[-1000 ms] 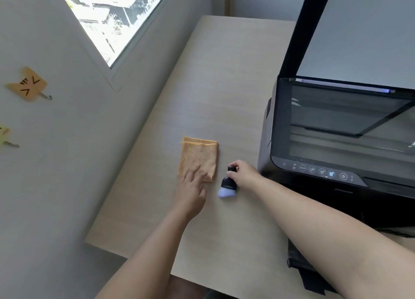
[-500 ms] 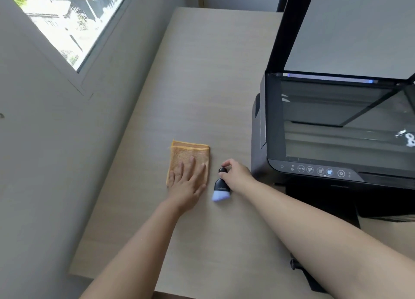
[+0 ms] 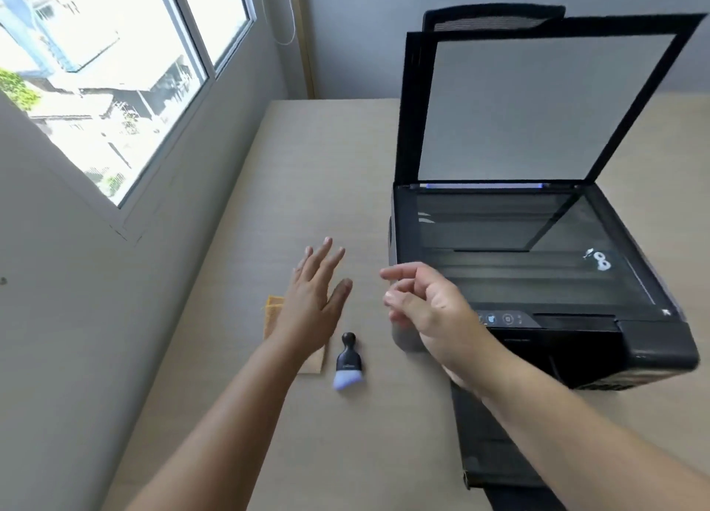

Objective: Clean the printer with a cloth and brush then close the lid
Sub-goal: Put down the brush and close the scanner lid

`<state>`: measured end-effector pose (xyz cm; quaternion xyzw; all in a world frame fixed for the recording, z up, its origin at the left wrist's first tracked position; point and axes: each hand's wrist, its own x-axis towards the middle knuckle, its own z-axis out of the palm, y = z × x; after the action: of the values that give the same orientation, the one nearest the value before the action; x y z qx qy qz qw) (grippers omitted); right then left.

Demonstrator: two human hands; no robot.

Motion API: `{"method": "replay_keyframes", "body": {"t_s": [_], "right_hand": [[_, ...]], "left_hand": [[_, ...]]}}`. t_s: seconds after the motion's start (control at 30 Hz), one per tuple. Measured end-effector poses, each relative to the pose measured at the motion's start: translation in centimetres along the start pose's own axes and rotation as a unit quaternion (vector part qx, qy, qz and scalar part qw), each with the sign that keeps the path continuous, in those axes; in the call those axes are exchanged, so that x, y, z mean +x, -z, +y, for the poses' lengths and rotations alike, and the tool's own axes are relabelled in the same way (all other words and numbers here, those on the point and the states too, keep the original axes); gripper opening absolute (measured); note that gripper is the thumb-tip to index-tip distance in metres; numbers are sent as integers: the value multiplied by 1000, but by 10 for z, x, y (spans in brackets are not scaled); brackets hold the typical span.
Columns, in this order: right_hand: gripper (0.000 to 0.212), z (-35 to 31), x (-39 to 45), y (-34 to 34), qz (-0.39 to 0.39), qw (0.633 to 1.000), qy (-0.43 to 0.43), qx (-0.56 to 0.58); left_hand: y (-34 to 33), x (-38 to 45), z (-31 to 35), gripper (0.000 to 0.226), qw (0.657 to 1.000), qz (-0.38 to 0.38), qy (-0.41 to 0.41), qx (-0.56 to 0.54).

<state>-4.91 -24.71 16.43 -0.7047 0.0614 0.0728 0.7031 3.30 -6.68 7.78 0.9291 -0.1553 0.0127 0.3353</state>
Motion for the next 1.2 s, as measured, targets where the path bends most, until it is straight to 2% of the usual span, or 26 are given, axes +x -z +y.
{"method": "replay_keyframes", "body": {"t_s": [0.2,0.33,0.43,0.6,0.73,0.87,1.0,1.03,1.1,1.2], "right_hand": [[15,-60,17,138,213,974,68,-16],[13,-94,24,203,276,955,101,-24],[12,-119,30,237,302,945,124,-28],[11,-143,56,282,327,938,103,-56],[27,-155,79,306,349,932,70,-62],[40,-159,100,318,329,942,34,-58],[30,-160,111,318,323,941,39,-88],[23,-160,111,317,322,941,45,-88],[12,-159,113,319,330,939,50,-86],[23,-153,112,321,360,928,57,-72]], "left_hand": [[25,85,94,43,991,51,-64,-106],[34,121,139,41,971,72,-12,-226],[35,145,161,43,942,83,41,-322],[41,184,187,58,931,85,86,-343],[49,209,201,68,935,78,88,-334],[51,222,210,73,956,78,85,-271],[50,231,207,82,955,90,104,-262],[49,231,204,80,951,103,108,-271],[49,218,206,61,938,134,111,-300],[44,202,200,43,937,181,99,-281]]}}
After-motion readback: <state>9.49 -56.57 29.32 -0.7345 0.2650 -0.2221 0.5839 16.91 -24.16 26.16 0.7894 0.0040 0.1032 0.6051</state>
